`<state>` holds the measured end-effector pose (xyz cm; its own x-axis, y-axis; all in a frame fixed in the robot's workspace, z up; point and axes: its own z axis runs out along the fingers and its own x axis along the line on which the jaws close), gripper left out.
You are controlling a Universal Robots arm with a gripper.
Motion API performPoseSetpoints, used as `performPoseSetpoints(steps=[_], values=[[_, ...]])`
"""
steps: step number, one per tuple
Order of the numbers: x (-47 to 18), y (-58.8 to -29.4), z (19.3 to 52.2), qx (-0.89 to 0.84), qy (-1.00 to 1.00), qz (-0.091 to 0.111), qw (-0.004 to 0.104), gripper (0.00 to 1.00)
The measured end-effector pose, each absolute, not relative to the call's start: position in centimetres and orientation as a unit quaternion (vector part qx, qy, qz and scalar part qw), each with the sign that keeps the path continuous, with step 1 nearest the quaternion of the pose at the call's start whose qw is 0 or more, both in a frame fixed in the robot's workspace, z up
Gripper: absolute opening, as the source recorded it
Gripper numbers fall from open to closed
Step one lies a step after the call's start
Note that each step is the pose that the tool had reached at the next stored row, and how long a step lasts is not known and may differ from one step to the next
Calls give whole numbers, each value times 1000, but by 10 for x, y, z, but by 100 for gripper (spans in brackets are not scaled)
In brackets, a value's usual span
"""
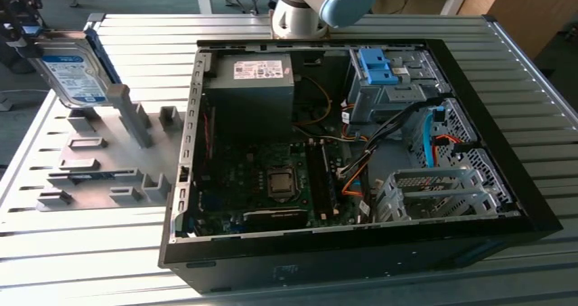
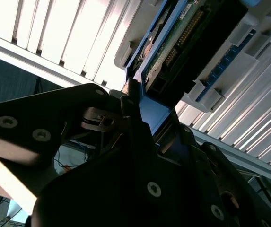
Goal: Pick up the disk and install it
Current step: 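Pick up the disk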
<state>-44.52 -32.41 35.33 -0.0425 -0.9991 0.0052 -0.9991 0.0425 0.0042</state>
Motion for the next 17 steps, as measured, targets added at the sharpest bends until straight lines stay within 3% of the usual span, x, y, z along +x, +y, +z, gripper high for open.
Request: performPoseSetpoints(steps=[17], values=[[-445,-324,361,692,-722,0,3,36]])
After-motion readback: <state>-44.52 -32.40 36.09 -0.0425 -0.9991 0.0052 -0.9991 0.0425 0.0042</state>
